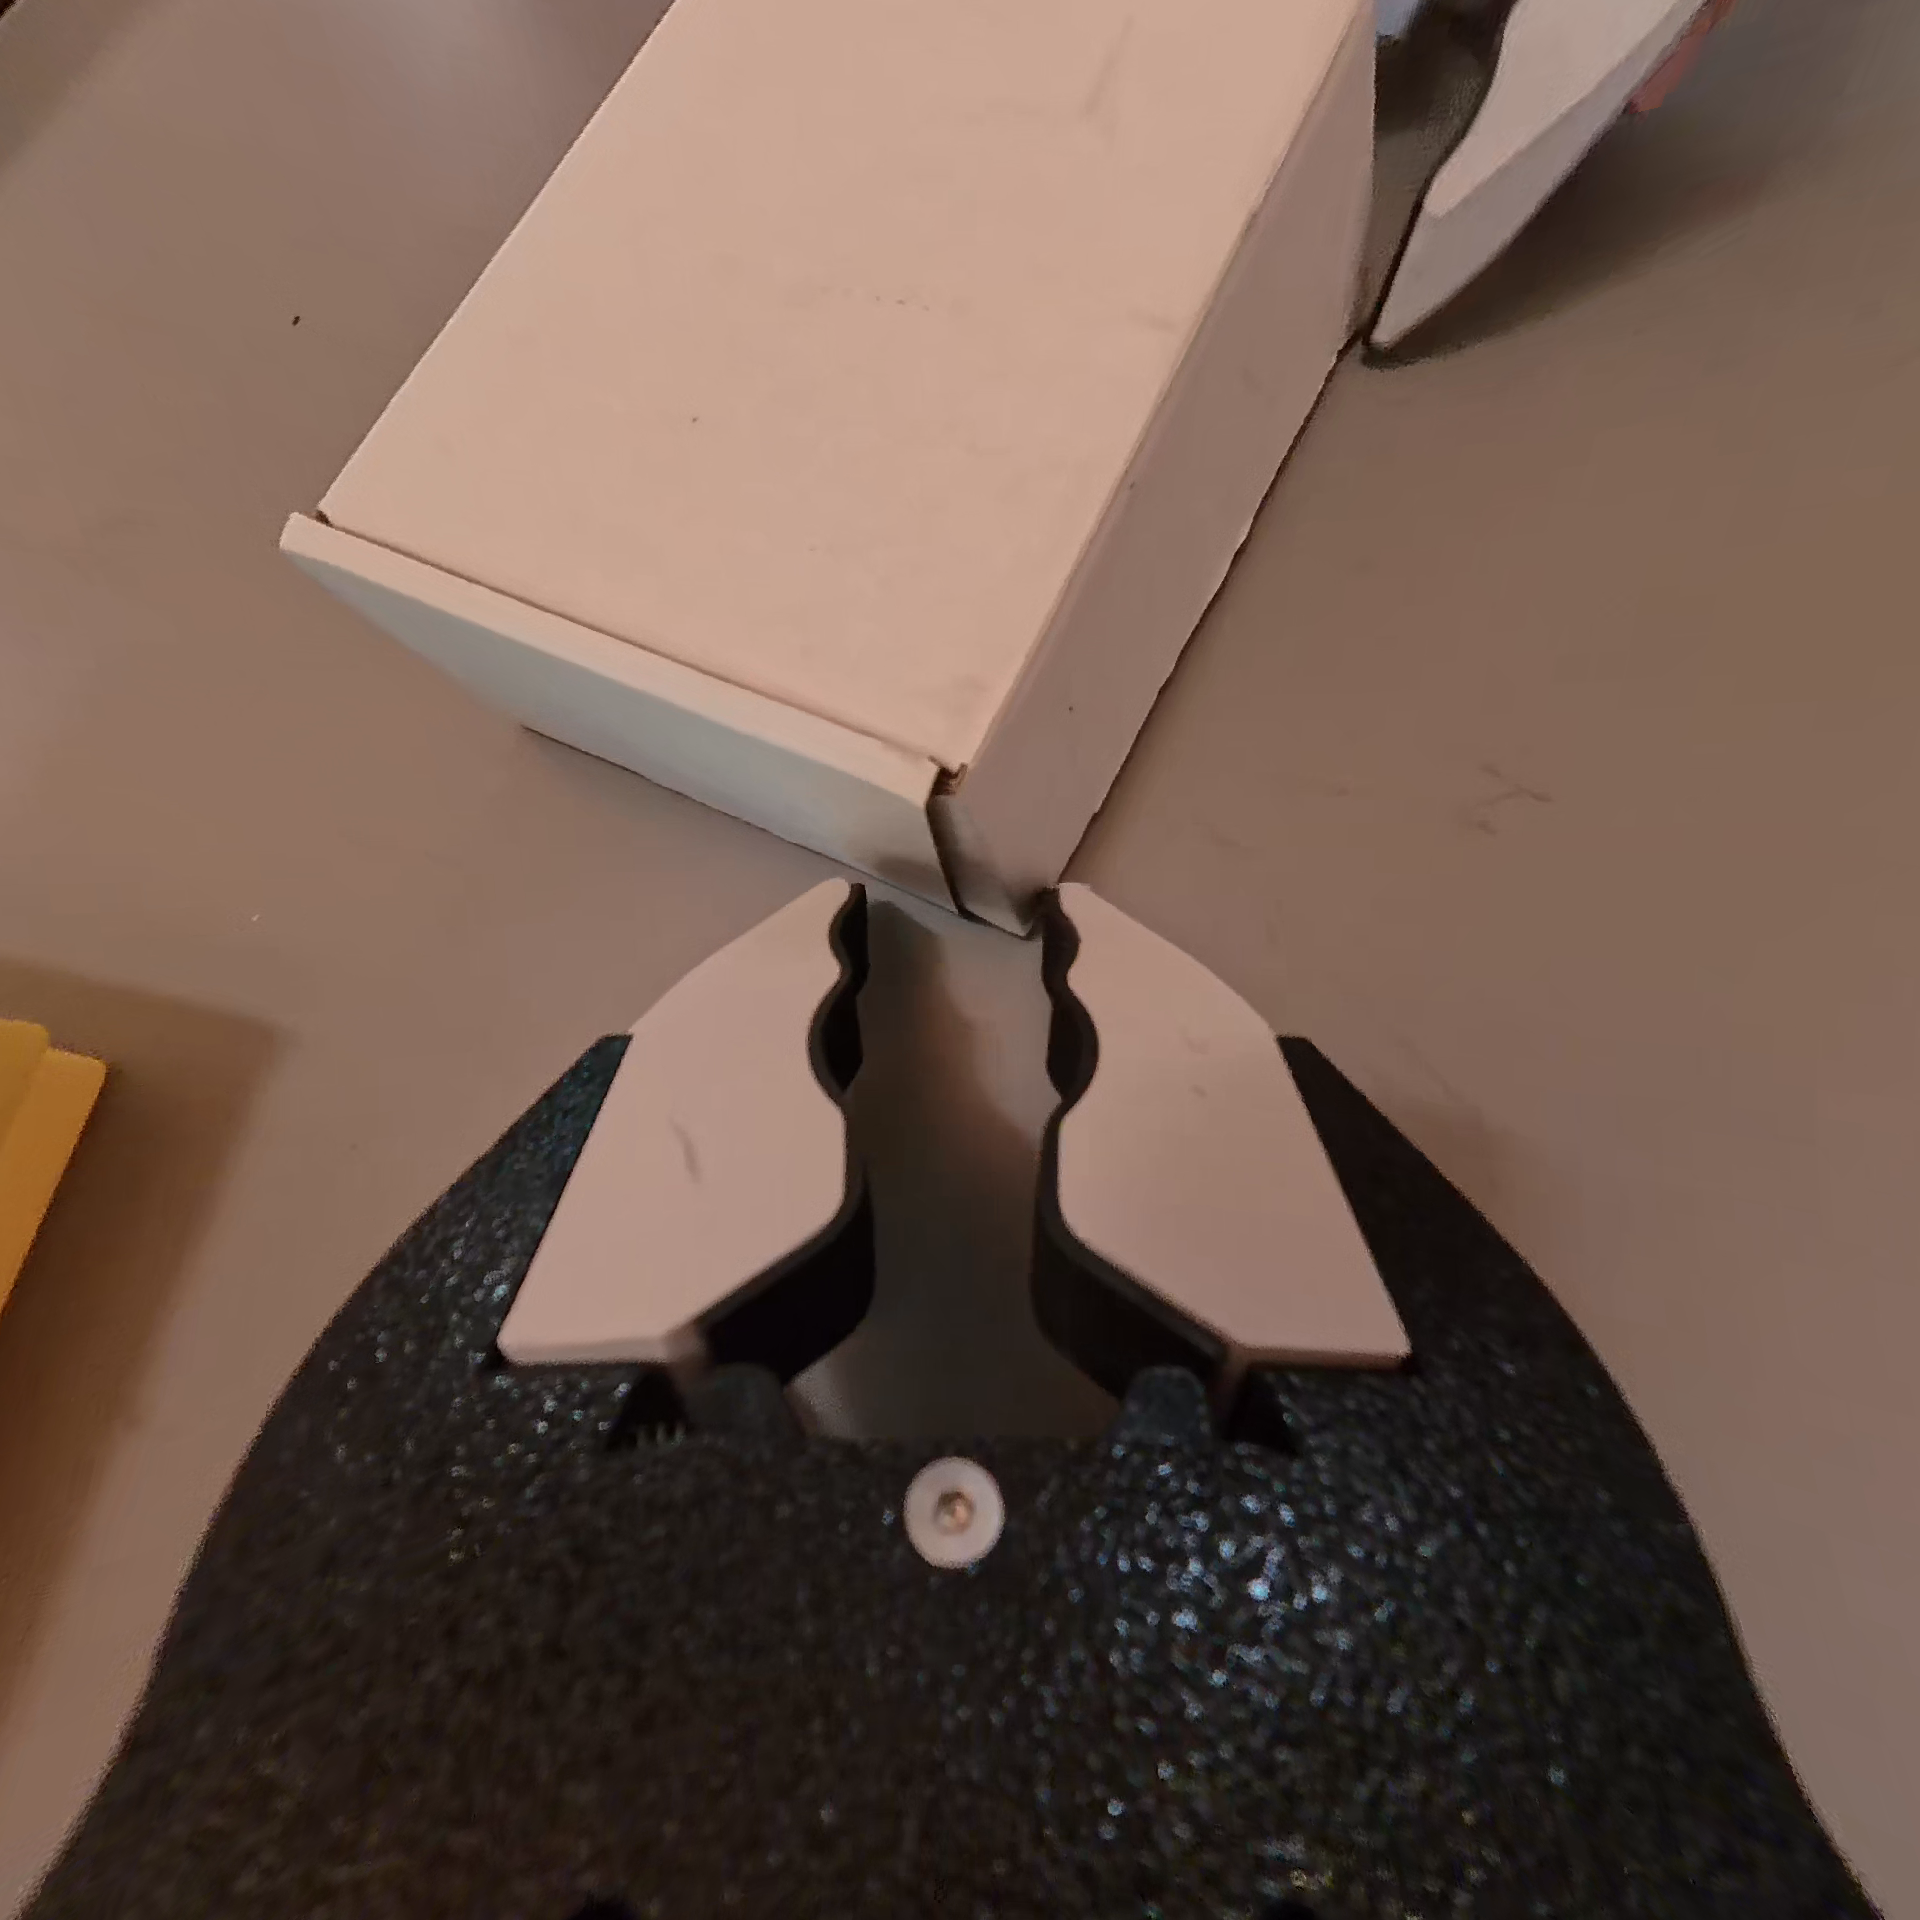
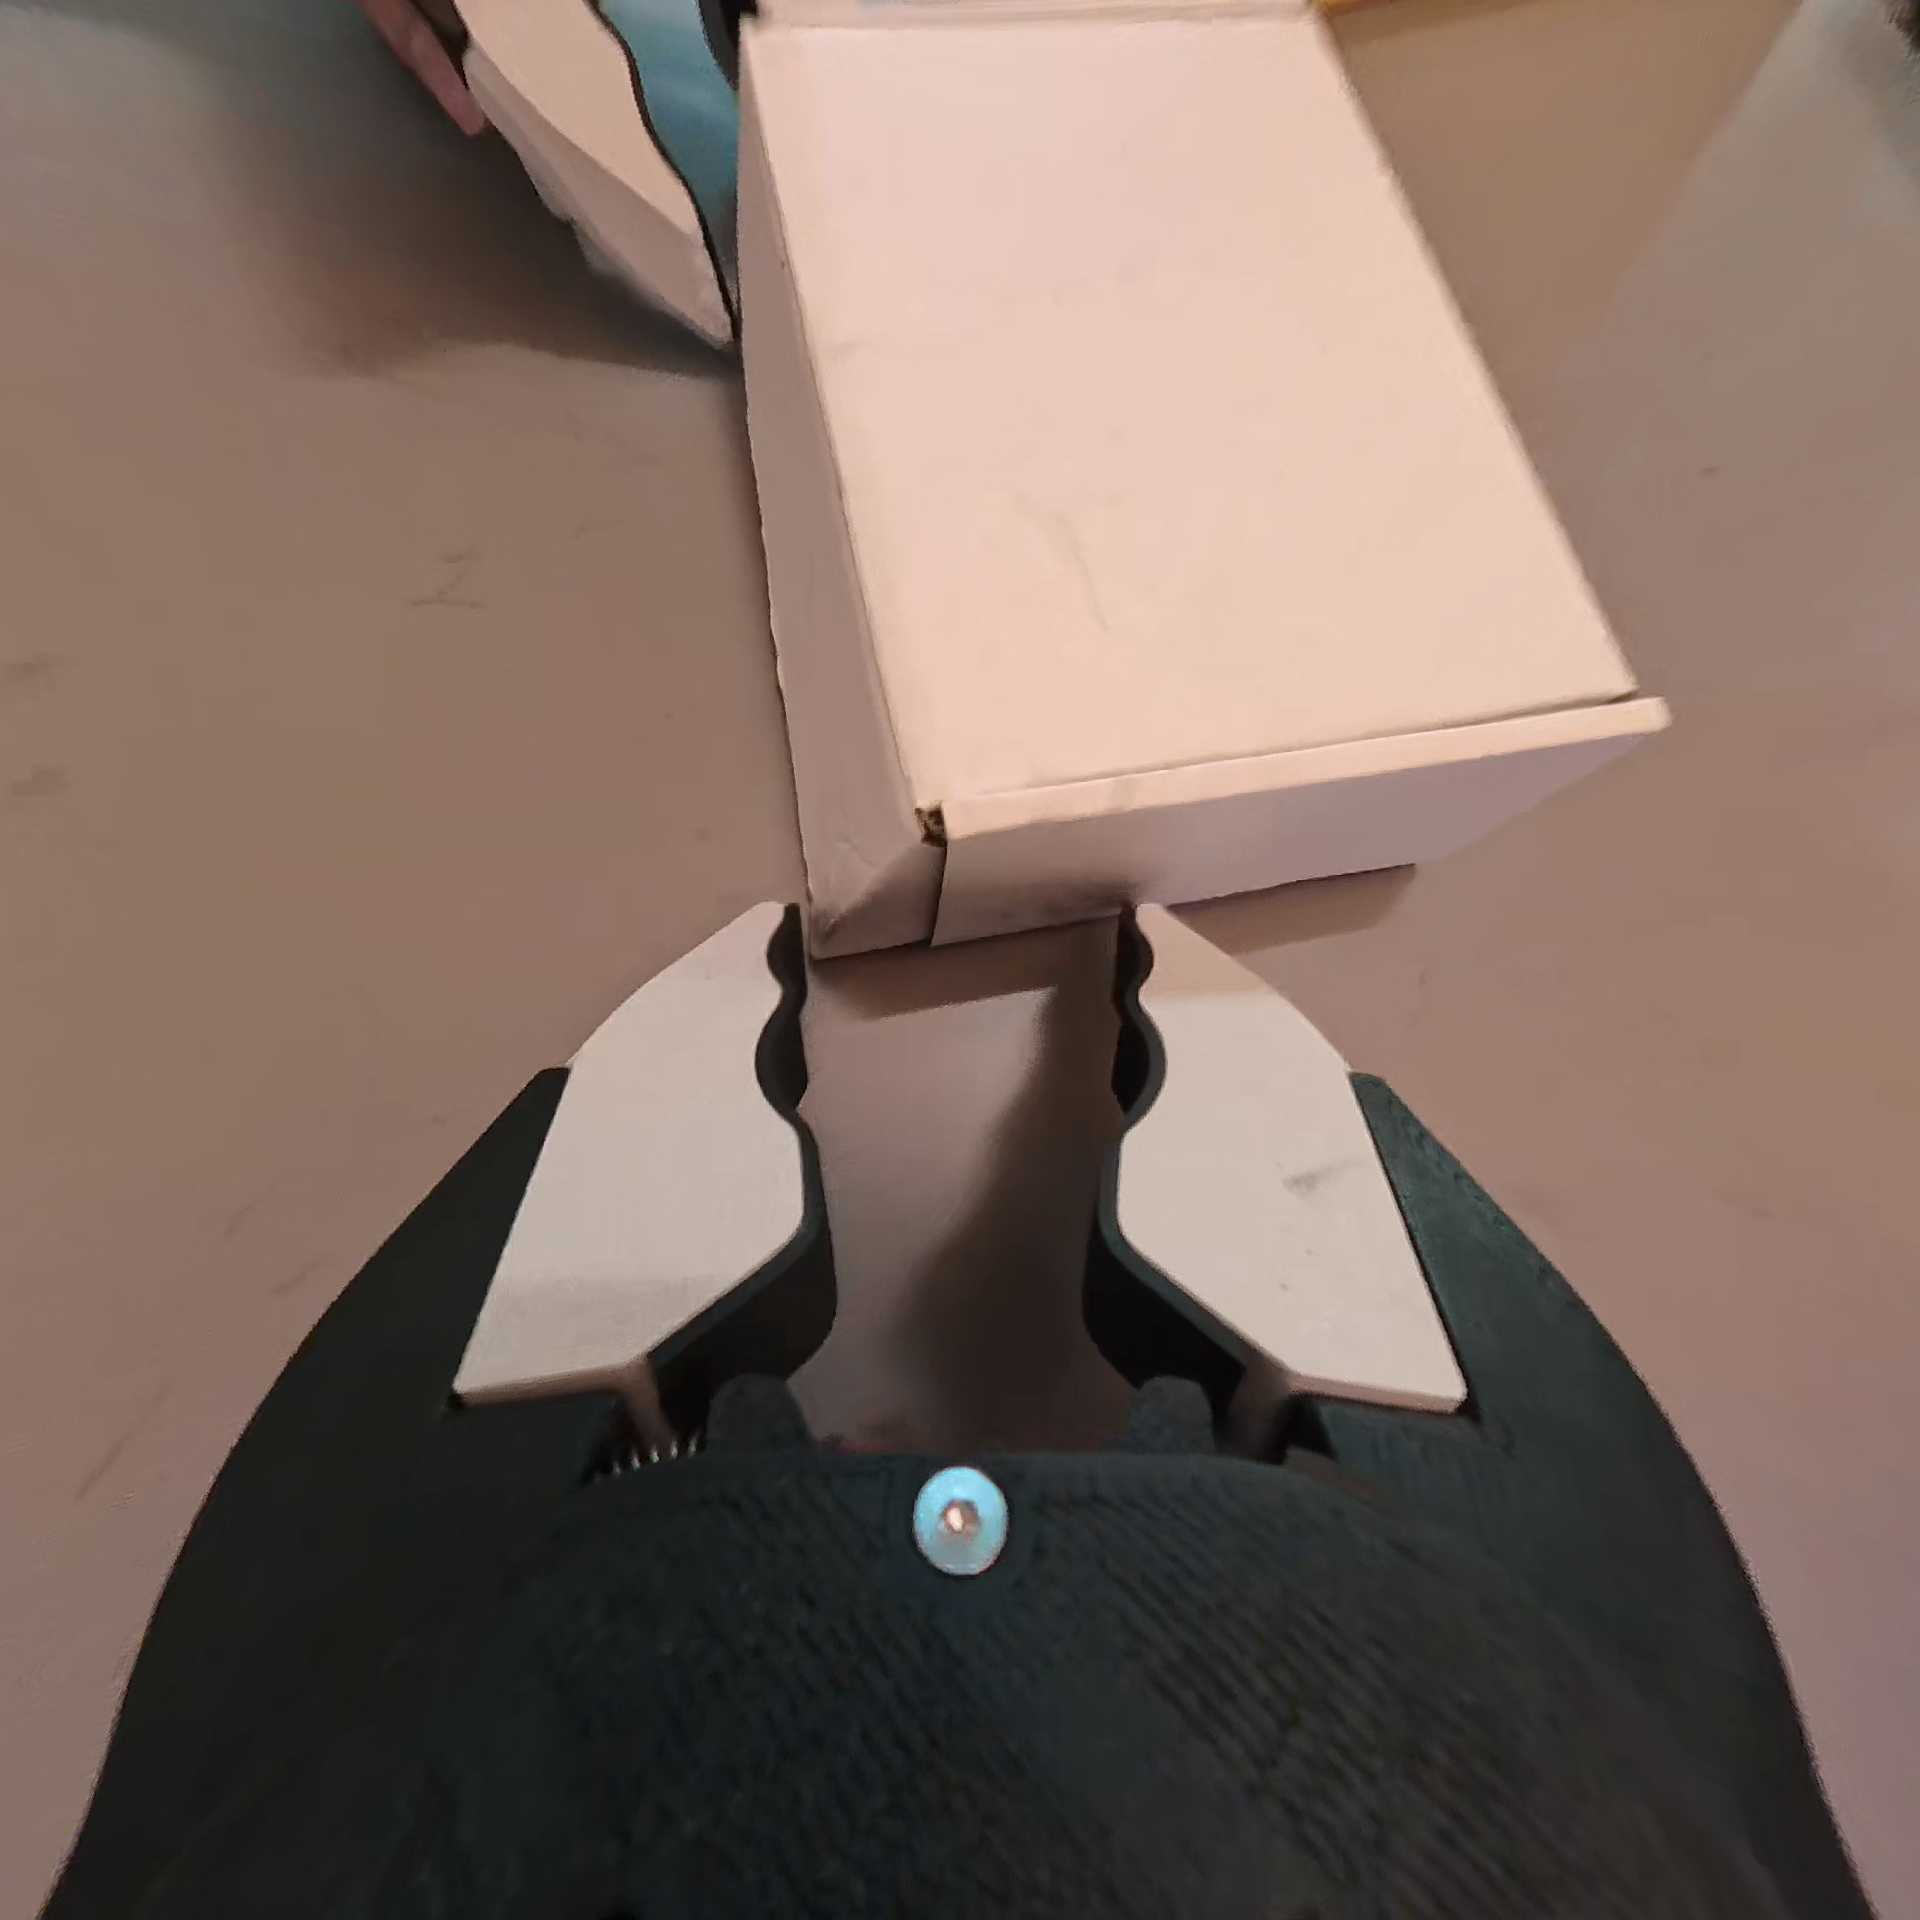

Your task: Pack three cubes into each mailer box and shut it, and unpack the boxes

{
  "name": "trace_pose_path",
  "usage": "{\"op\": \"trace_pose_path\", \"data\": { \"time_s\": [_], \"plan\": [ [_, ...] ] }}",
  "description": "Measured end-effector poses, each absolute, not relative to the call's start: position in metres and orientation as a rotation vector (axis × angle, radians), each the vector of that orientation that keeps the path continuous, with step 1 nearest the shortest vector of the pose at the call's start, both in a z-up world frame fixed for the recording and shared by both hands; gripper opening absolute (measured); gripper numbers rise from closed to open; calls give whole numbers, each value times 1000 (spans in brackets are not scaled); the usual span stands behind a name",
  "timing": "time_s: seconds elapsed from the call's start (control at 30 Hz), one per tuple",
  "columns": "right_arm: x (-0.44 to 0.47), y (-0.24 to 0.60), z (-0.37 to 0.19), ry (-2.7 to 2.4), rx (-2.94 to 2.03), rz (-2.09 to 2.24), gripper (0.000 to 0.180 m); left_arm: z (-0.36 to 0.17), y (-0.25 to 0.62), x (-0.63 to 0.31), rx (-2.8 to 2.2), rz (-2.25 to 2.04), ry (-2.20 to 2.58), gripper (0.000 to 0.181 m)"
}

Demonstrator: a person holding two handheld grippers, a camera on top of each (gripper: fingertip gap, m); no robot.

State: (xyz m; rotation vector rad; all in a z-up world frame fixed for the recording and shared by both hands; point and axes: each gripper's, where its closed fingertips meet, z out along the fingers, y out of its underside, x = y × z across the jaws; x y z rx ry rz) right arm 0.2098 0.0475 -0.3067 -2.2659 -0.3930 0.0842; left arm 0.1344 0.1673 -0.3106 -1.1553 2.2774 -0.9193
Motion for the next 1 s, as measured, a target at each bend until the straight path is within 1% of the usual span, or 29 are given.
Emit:
{"op": "trace_pose_path", "data": {
  "time_s": [0.07, 0.1, 0.2, 0.3, 0.5, 0.63, 0.87, 1.0],
  "plan": [
    [207, 51, -309, -405, -2285, 115, 58, -311, 168, 135, -1168, -923, 2286, 35],
    [208, 52, -310, -399, -2287, 119, 53, -311, 169, 137, -1173, -919, 2280, 39],
    [210, 54, -310, -396, -2294, 136, 50, -311, 170, 139, -1169, -909, 2277, 41],
    [210, 55, -310, -393, -2295, 125, 49, -311, 173, 142, -1186, -890, 2253, 34],
    [215, 57, -309, -345, -2293, 76, 37, -310, 173, 144, -1176, -872, 2236, 29],
    [216, 58, -309, -351, -2297, 50, 33, -309, 174, 145, -1177, -853, 2216, 27],
    [216, 58, -311, -414, -2333, -12, 30, -307, 176, 146, -1143, -821, 2184, 24],
    [220, 59, -309, -364, -2309, -14, 30, -306, 176, 146, -1122, -818, 2170, 26]
  ]
}}
